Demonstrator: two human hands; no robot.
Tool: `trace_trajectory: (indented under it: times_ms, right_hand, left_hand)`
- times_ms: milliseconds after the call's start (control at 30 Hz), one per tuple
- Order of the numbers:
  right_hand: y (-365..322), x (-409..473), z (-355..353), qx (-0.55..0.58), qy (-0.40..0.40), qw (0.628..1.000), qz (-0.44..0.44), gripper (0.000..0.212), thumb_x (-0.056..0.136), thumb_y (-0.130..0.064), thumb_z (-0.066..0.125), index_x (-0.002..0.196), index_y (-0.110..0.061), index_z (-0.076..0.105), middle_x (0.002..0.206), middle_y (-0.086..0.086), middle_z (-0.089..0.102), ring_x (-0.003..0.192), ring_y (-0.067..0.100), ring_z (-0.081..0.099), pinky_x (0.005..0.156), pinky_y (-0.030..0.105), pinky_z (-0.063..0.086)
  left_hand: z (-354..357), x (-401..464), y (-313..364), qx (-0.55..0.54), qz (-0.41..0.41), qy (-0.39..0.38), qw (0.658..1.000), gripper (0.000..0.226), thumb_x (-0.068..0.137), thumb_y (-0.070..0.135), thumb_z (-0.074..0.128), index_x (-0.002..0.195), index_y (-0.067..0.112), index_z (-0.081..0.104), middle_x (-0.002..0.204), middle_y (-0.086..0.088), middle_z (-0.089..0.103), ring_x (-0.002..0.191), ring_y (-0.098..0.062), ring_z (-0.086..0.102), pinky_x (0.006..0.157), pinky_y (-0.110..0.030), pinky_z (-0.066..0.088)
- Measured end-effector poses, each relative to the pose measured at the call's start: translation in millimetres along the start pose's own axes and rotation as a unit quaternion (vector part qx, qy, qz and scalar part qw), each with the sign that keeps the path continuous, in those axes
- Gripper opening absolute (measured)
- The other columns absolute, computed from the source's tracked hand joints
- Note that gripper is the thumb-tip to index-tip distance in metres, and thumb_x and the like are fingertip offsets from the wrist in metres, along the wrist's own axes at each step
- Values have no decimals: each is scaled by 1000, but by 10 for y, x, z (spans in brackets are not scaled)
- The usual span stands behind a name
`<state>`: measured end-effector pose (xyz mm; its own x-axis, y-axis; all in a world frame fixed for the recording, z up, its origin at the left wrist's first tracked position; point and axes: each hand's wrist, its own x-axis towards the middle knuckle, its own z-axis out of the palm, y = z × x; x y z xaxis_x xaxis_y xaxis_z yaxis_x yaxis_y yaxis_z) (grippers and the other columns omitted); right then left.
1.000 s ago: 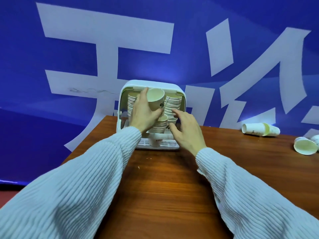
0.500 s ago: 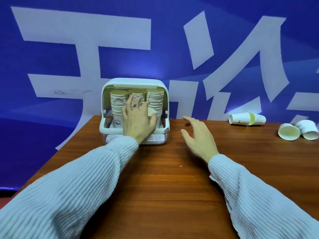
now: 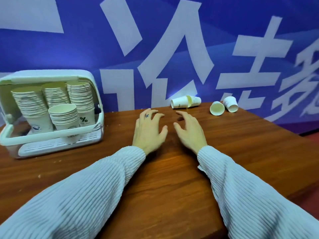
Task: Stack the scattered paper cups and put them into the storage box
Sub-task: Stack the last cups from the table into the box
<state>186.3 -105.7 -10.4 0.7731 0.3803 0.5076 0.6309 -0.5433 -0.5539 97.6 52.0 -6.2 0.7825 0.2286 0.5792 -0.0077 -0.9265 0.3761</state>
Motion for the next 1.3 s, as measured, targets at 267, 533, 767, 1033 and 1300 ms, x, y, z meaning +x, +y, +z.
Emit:
trace_trajectory:
  times_ms: [267,533,767,1033,1300]
  right_hand:
    - [610,123,-292,3,21,996,83,47,103,-35,59,148,-32,49,124,-12,61,122,10,53,92,28,42]
    - [1182,512,-415,-96,75,989,87,46,100,-31,58,146,-27,54,134,-3,64,130,19,52,105,42,49]
    - [1796,981,-418,-260,94,955,105,43,94,-27,57,135,-18,63,155,5,50,148,30,36,116,47,36]
    - [2071,1270,-364,-270,59,953,128,46,95,-31,60,141,-29,60,170,13,24,157,34,18,126,49,21]
    - [2200,1352,-411,-180,41,961,205,55,99,-28,57,153,-30,50,173,7,11,153,34,27,120,50,35]
  left_hand:
    - [539,268,382,-54,2,-45,998,46,98,41,57,141,26,54,151,3,45,147,-17,27,118,-41,29]
    - [1096,684,466,-69,-13,-66,995,46,98,42,56,141,26,53,151,2,44,146,-18,30,119,-43,30]
    - [1482,1006,300,54,52,-15,997,50,93,45,53,138,24,58,150,-5,48,151,-27,22,124,-49,15]
    - [1891,1657,103,136,40,-10,990,47,91,41,56,132,20,59,146,-8,52,148,-29,30,119,-47,23]
    - [2169,2060,-80,110,-17,-50,993,68,92,41,58,153,23,34,165,-14,26,155,-33,14,122,-50,19]
